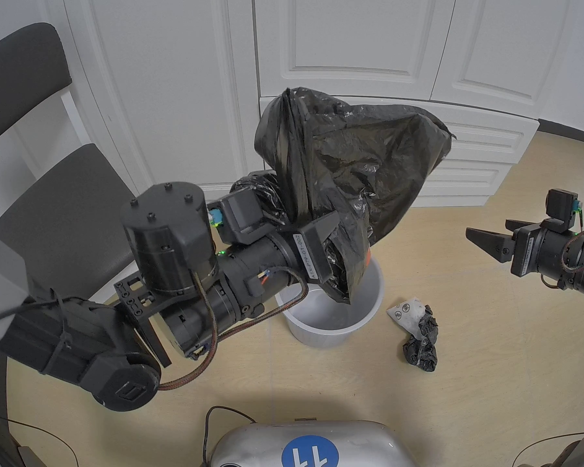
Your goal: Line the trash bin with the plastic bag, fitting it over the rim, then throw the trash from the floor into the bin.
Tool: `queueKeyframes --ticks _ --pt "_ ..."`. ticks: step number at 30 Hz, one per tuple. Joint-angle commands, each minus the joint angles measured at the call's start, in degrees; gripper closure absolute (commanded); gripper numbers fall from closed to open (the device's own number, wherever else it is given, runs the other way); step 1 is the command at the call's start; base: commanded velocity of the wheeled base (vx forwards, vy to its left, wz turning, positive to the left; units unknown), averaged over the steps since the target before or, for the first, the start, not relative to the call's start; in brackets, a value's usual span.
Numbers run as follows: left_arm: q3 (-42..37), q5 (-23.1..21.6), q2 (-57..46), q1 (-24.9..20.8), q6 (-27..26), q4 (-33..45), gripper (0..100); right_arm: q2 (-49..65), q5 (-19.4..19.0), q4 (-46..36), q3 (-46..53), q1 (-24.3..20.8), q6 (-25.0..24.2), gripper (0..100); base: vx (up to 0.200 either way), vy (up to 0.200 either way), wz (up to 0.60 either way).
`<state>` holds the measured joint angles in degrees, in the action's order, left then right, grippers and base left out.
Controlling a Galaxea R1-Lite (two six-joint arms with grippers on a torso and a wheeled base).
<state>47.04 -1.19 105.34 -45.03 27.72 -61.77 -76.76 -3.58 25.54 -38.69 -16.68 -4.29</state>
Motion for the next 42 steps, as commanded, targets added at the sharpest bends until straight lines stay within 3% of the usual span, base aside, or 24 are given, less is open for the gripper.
queueKeyframes --ticks 1,12,13,21,31,42 --pt "-1.1 0.1 1.6 0.0 0.4 -0.3 100 -3.0 -0.1 1.1 -0.2 0.2 -0.1 0 0.000 0.000 0.00" --pt "-4.1 0.1 1.4 -1.4 0.3 -4.0 100 -3.8 0.0 4.3 0.8 0.2 0.0 0 0.000 0.000 0.00" --pt "-4.0 0.1 1.7 -1.4 0.3 -4.4 100 -3.8 0.1 4.3 0.6 0.2 0.0 100 0.000 0.000 0.00" --pt "-4.2 0.0 3.9 -1.6 0.5 -6.6 100 -4.5 0.4 4.5 -1.5 0.3 -1.2 100 0.000 0.000 0.00" --pt "-3.7 -0.6 15.8 -2.4 2.6 -24.2 100 -7.3 0.8 8.7 -3.9 1.8 -5.5 100 0.000 0.000 0.00" --pt "-3.6 -0.3 20.3 -1.9 7.3 -25.9 100 -11.1 2.4 17.6 -4.0 1.9 -7.5 100 0.000 0.000 0.00"
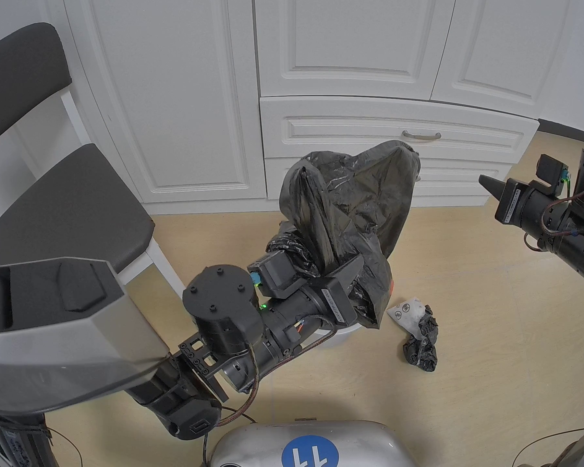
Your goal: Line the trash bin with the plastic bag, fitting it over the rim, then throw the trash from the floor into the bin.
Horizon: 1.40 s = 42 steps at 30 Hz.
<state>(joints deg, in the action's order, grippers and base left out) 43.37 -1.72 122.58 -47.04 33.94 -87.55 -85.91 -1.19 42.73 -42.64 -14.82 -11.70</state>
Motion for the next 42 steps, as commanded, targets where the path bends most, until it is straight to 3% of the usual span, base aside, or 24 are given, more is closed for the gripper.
queueKeyframes --ticks 1,14,23,27,33,40,42 --pt "0.5 0.2 3.8 0.1 1.7 -0.2 100 -2.0 0.1 0.4 -0.2 0.1 -0.1 100 0.000 0.000 0.00" --pt "10.9 0.0 8.4 -0.2 1.7 0.0 100 -2.0 0.0 0.6 -1.5 1.2 -2.0 100 0.000 0.000 0.00" --pt "10.9 0.0 14.1 1.6 1.4 -0.2 100 -2.7 -0.2 1.3 -1.4 1.1 -2.1 100 0.000 0.000 0.00" --pt "8.1 0.6 15.7 2.7 1.4 -0.2 100 -3.8 -0.2 1.3 -1.3 1.0 -2.1 100 0.000 0.000 0.00" --pt "-2.2 2.1 12.2 4.0 1.1 -0.2 100 -7.0 -0.8 1.0 -2.9 0.5 -1.9 100 0.000 0.000 0.00" --pt "-9.3 2.3 10.8 5.0 1.1 -0.2 100 -19.1 -2.4 0.0 -14.1 0.0 -2.4 100 0.000 0.000 0.00" --pt "-10.2 2.5 10.8 6.4 1.3 -0.3 100 -23.2 -4.0 -0.9 -18.1 -0.2 -5.3 100 0.000 0.000 0.00"
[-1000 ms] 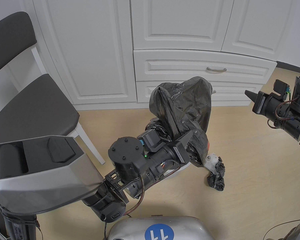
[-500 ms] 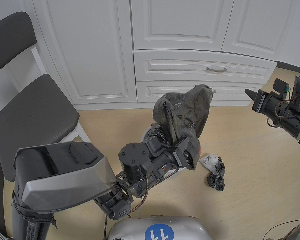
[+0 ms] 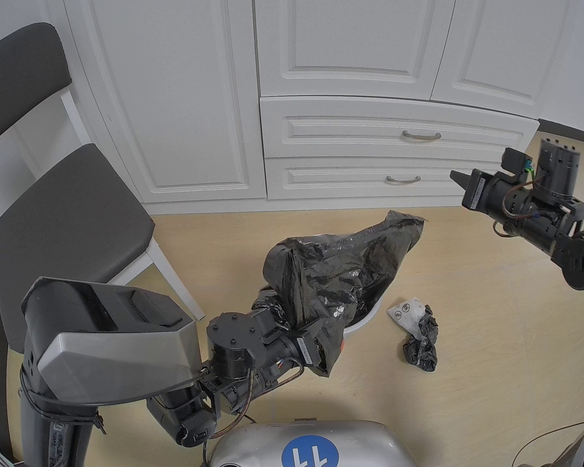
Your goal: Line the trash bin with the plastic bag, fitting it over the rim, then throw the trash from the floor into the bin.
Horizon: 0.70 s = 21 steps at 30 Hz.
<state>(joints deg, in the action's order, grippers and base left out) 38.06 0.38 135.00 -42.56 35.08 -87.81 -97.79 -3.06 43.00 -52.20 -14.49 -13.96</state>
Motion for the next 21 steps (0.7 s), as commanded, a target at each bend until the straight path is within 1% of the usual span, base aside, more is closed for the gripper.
queueKeyframes --ticks 1,3,4,5,8,11,13,21 --pt "-4.7 0.4 -1.6 2.6 0.4 -0.1 100 -11.8 -2.7 -1.8 -9.2 -0.6 -4.4 100 0.000 0.000 0.00" --pt "-3.9 0.5 -1.5 4.3 0.8 -0.1 100 -11.8 -5.3 -5.6 -10.3 -0.6 -7.2 100 0.000 0.000 0.00" --pt "-3.7 0.5 -1.5 4.5 0.9 -0.1 100 -11.6 -5.7 -6.3 -10.4 -0.6 -7.5 100 0.000 0.000 0.00" --pt "-3.1 0.7 -1.2 5.2 1.1 -0.1 100 -10.5 -8.3 -10.5 -11.1 -0.6 -8.4 100 0.000 0.000 0.00" --pt "-2.9 0.7 -1.3 5.8 1.8 -0.1 100 -8.7 -11.6 -18.2 -13.2 -0.5 -9.9 100 0.000 0.000 0.00" --pt "-2.6 0.6 -1.7 6.0 1.9 -0.1 100 -9.3 -12.6 -23.0 -16.4 -0.4 -11.3 100 0.000 0.000 0.00" --pt "-2.6 0.6 -1.9 6.0 1.9 -0.1 100 -10.0 -12.6 -23.3 -17.1 -0.4 -12.1 100 0.000 0.000 0.00" --pt "-3.0 0.6 -2.5 5.6 1.9 -0.1 100 -10.6 -12.7 -23.4 -17.3 -0.6 -12.5 100 0.000 0.000 0.00"
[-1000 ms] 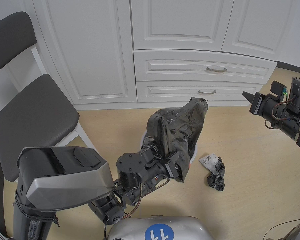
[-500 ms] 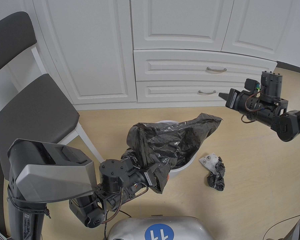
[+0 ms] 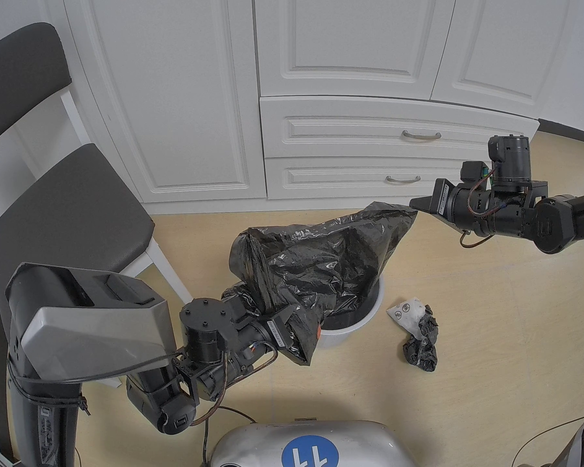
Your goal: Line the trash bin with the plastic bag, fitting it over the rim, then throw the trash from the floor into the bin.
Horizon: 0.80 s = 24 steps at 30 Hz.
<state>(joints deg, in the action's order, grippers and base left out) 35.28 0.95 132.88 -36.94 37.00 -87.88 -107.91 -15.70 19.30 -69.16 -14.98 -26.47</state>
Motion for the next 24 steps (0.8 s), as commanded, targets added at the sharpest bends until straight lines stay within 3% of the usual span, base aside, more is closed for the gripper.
queueKeyframes --ticks 1,5,8,11,17,19,24 --pt "-0.4 0.0 -0.4 -0.1 0.0 0.0 100 -0.9 0.0 0.7 -0.5 -0.3 0.0 100 0.000 0.000 0.00" --pt "-0.5 0.0 -0.3 -0.2 0.0 0.0 100 -3.7 0.4 0.7 -2.5 -0.8 -0.4 100 0.000 0.000 0.00" --pt "-0.5 0.0 -0.3 -0.6 0.0 0.0 100 -7.2 0.7 0.8 -5.6 -1.7 -5.2 100 0.000 0.000 0.00" --pt "-0.5 0.0 -0.3 -0.6 0.0 0.0 100 -9.4 0.8 0.7 -7.1 -2.0 -6.8 100 0.000 0.000 0.00" --pt "-0.6 0.1 -0.7 -0.5 -0.1 0.0 100 -10.7 0.4 -2.4 -6.4 -2.9 -6.0 100 0.000 0.000 0.00" --pt "-0.5 0.2 -0.7 -0.3 -0.1 0.0 100 -10.7 0.1 -7.9 -7.1 -3.6 -3.7 100 0.000 0.000 0.00" --pt "-0.2 0.2 -0.8 1.2 -0.1 0.0 100 -12.9 -0.3 -8.8 -7.1 -5.3 -1.4 100 0.000 0.000 0.00"
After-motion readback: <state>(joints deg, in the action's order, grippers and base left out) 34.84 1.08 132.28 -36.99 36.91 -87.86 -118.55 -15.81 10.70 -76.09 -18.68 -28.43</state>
